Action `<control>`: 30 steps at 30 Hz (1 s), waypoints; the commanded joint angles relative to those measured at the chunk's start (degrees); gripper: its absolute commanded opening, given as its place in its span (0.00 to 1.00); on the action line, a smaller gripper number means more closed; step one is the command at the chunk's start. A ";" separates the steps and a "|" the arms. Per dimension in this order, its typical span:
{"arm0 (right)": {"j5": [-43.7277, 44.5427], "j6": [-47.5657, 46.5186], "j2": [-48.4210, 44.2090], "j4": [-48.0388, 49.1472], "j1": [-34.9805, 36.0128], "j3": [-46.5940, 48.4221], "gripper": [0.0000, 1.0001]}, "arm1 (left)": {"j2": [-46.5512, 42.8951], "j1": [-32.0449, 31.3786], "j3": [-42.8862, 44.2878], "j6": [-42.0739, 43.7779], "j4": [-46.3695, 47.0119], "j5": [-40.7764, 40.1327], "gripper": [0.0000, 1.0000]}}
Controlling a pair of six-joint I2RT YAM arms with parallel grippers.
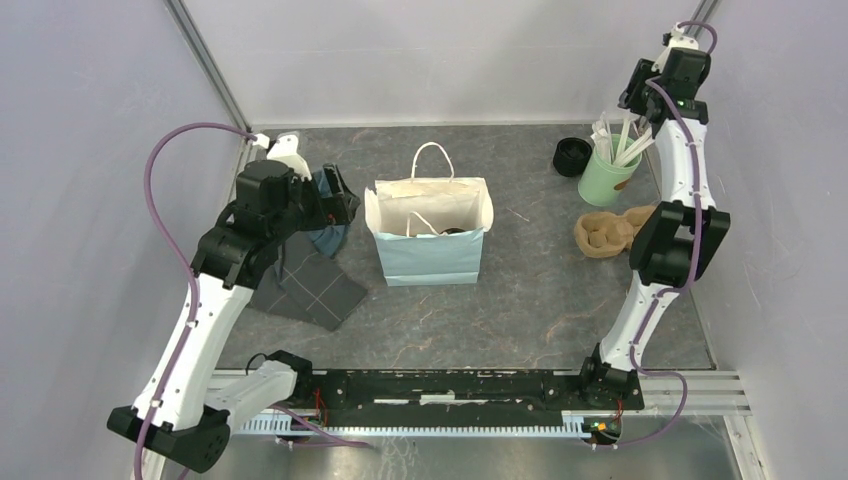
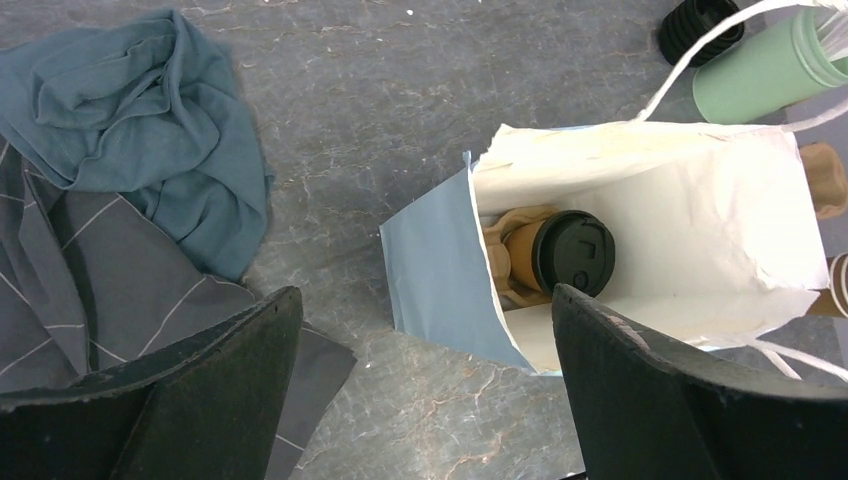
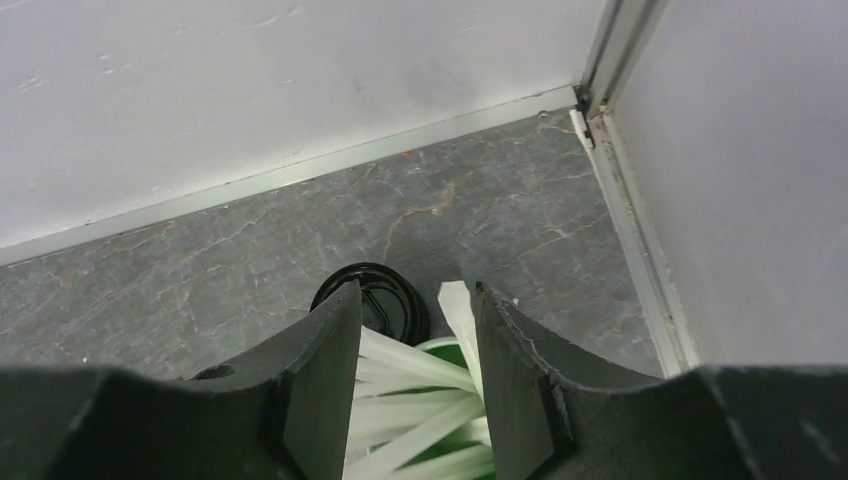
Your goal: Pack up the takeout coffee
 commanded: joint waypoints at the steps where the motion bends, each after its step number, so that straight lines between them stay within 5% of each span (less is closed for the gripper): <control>1: -2.36 1.98 2.45 4.57 0.31 2.87 0.50 | 1.33 0.31 3.50 0.55 1.43 -1.99 1.00; 11: -1.39 2.95 7.31 6.44 0.61 5.39 0.41 | 3.18 0.30 4.92 -1.28 0.83 -3.64 1.00; 18: 0.58 0.50 7.71 6.56 0.69 4.75 0.46 | 3.17 0.26 4.28 -2.44 0.83 -4.42 1.00; 25: 2.06 -1.87 7.34 6.11 0.92 3.88 0.26 | 3.60 0.30 4.43 -2.92 1.21 -3.65 1.00; 30: 3.05 -4.74 6.65 5.37 1.18 3.01 0.29 | 3.22 0.26 4.45 -2.89 1.06 -2.80 1.00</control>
